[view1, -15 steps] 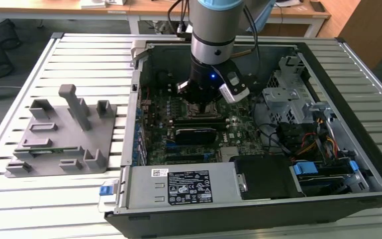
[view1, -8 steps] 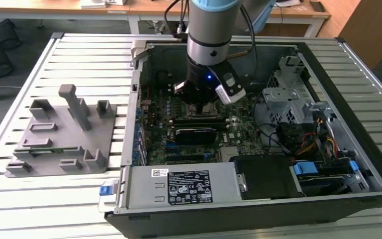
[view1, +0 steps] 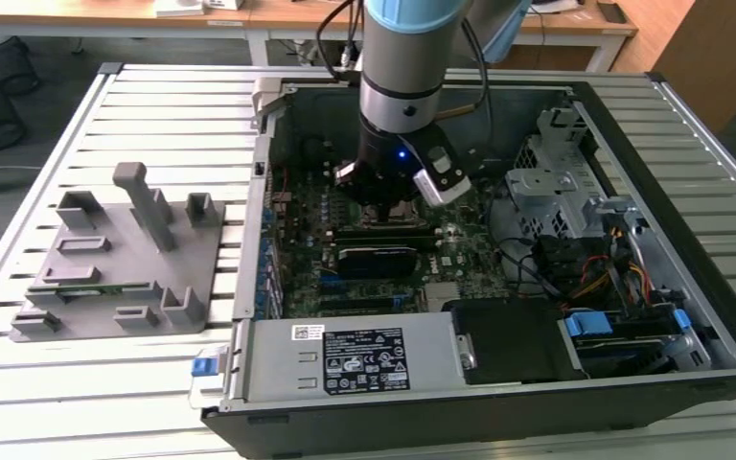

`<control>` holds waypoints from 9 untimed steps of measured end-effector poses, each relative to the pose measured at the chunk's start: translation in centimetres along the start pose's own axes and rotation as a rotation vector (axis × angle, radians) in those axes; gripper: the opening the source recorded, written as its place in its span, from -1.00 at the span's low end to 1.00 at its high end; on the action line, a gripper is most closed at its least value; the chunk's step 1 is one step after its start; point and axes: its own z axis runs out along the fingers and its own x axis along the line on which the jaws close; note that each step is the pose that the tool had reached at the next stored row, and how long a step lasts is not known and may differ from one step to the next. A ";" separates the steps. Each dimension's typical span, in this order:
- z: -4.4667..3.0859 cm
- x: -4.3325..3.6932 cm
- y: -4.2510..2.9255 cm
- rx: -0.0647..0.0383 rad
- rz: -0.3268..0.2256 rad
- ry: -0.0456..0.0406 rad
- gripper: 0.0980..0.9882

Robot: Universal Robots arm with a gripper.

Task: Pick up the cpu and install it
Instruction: 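Install the second cpu locking lever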

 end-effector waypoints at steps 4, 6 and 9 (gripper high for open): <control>0.22 0.01 -0.18 -0.032 0.000 -0.0024 -0.98; 0.21 0.04 -0.41 -0.067 0.000 -0.0055 -0.98; 0.19 0.10 -0.81 -0.086 -0.001 -0.0074 -0.98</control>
